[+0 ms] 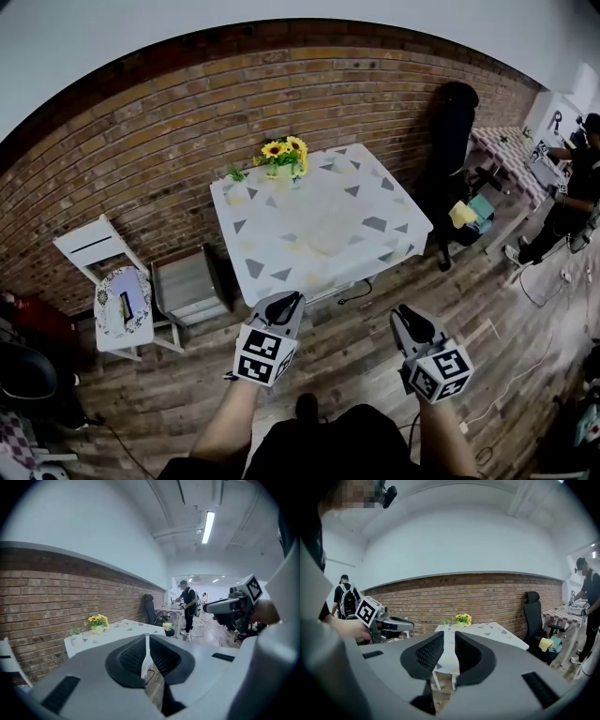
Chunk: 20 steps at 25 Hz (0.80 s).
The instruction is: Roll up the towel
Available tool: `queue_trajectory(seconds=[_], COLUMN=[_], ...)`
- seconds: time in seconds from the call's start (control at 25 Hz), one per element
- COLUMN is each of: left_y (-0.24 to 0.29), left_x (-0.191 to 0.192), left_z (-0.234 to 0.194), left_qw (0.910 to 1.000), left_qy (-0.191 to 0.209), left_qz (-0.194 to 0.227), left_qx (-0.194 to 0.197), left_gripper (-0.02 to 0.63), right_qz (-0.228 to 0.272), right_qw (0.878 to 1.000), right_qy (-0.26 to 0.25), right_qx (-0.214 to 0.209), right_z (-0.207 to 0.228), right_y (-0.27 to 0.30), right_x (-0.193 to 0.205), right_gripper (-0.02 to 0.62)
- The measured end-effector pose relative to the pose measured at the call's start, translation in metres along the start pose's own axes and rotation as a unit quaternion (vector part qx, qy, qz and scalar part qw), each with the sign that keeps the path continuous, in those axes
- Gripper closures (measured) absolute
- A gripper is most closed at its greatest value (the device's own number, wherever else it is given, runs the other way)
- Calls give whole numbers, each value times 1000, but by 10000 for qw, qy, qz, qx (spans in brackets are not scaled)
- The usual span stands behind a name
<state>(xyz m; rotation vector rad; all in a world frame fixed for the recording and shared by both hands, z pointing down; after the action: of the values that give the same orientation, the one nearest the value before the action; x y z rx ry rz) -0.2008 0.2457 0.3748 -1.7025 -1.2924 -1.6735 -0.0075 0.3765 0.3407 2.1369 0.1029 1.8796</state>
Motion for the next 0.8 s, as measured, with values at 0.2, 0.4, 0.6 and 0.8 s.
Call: queue_trajectory(seconds=[0.2,0.4,0.6,0.8], left_y=[24,58,98,156], left_x=[0,3,-5,-19], left_z=[-11,-15,-25,-35], left_qw=[9998,9994,9987,9975], left_qy=[44,75,92,-81], left_qz=[-161,-350,-476,-521], left_qx=[47,39,-164,-475], left_gripper=[584,584,584,584], right_qz=[-64,-78,-47,-23], right_qw=[9999,9994,9975,9936], right_qy=[26,14,27,-166], right_qx=[-121,-346,-712,-1119], right_z=[15,36,69,121], right_y=[31,65,110,156], right_x=[0,3,4,-1], right_gripper=[508,508,508,506])
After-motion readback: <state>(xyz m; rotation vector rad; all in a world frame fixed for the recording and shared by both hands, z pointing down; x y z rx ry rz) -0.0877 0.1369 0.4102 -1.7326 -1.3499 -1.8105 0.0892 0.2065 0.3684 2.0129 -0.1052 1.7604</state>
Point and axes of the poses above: the fingertips, and each gripper's own axes: y forward along the fingers, z to its right, x out of its underside, the point moved 4 cm from there along -y, backward along the fingers, and after that the axes turned 10 degrees about -y, right-handed, at the moved point
